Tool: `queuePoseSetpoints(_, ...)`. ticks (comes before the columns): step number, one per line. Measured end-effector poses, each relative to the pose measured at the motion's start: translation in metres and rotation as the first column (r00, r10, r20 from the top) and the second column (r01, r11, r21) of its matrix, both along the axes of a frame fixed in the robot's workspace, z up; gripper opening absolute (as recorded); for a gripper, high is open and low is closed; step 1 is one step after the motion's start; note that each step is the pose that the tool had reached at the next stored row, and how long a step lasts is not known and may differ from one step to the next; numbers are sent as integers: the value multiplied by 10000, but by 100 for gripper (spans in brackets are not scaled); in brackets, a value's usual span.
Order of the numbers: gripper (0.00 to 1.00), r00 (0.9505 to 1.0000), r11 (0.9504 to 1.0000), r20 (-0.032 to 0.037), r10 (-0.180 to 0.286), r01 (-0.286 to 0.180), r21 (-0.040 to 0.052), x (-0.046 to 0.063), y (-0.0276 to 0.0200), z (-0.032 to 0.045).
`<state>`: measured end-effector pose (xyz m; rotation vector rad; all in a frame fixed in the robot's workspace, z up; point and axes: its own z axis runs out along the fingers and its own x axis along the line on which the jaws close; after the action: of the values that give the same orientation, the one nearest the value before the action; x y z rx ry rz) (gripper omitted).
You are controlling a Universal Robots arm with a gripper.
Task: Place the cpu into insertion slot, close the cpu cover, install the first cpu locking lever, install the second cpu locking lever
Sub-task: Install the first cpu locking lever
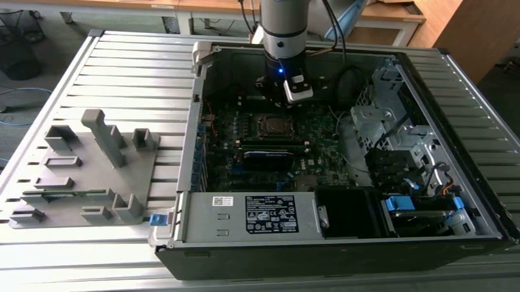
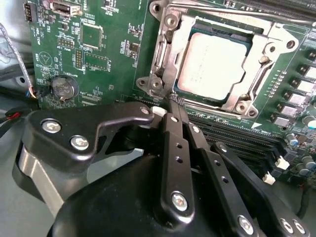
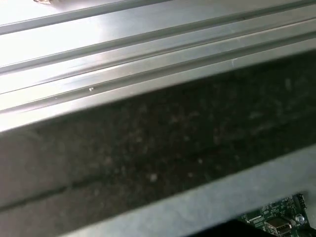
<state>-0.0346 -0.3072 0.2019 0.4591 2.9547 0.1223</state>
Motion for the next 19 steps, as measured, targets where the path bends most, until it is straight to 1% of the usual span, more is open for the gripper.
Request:
queuePoseSetpoints(4,11,10000,10000,0,0,0,2,41,-1,-4)
queuePoseSetpoints(7,11,10000,10000,7,-1,1,-1,43,0,-6)
queuePoseSetpoints(8,11,10000,10000,22,-1,1,-1,43,-1,-7)
queuePoseSetpoints(11,11,9999,10000,112,0,0,0,43,0,-18)
queuePoseSetpoints(13,11,9999,10000,153,0,0,2,43,0,-26)
queuePoseSetpoints(16,11,9999,10000,170,0,0,-1,41,0,-32)
queuePoseSetpoints(19,11,9998,10000,176,-1,1,0,40,13,-35)
